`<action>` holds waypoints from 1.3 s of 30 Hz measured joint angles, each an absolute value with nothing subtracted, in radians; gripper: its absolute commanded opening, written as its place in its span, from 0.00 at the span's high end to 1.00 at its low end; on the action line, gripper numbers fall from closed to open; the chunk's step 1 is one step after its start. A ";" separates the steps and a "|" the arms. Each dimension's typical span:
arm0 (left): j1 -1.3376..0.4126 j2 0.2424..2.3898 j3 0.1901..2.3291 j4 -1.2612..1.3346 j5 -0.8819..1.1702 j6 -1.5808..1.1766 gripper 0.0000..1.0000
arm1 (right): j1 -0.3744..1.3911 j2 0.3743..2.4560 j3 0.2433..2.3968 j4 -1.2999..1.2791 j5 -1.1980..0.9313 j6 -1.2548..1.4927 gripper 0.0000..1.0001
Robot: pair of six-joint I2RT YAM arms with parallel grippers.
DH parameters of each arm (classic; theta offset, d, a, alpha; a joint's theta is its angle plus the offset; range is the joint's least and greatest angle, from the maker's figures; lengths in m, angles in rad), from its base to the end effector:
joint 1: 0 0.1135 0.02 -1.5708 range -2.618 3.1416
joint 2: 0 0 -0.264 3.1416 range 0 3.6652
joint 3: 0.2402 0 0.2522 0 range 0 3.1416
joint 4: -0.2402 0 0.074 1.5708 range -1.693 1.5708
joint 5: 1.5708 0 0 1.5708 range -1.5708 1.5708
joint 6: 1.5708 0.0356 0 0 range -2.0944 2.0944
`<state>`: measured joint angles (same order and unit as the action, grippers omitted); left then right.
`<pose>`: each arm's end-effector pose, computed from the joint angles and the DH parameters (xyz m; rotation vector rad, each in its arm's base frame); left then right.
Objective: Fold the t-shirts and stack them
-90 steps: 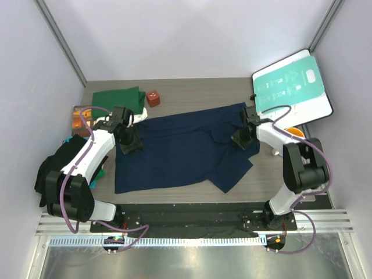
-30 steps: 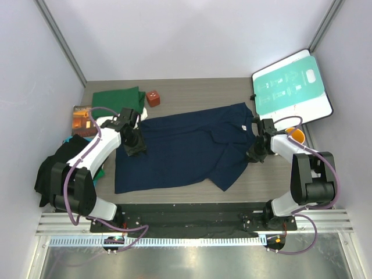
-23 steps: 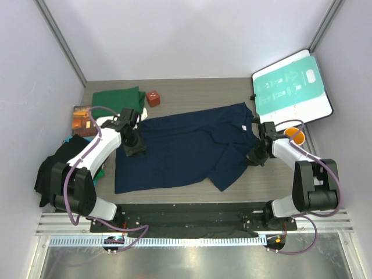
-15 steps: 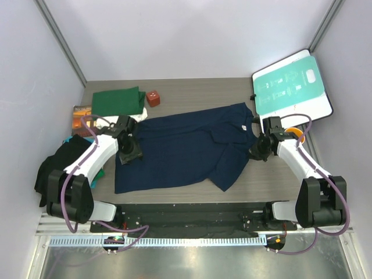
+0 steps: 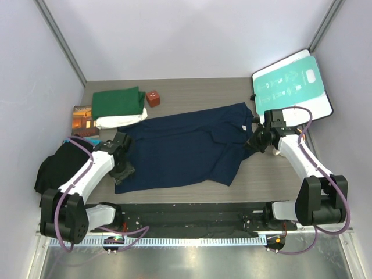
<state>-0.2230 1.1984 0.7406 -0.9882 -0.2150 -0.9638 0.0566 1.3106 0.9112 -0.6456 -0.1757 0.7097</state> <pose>0.1809 -0.0332 0.1970 -1.0732 2.7094 0.1589 0.2551 0.0207 0.2343 0.7986 2.5557 0.4880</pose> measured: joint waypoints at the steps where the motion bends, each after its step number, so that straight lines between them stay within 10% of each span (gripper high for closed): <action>1: -0.223 1.197 0.741 -0.997 -0.238 -0.982 0.54 | 0.057 1.314 0.911 -0.639 -0.187 0.709 0.99; 39: -0.176 1.330 0.653 -0.980 -0.357 -1.083 0.68 | 0.039 1.356 0.899 -0.545 -0.407 0.685 0.99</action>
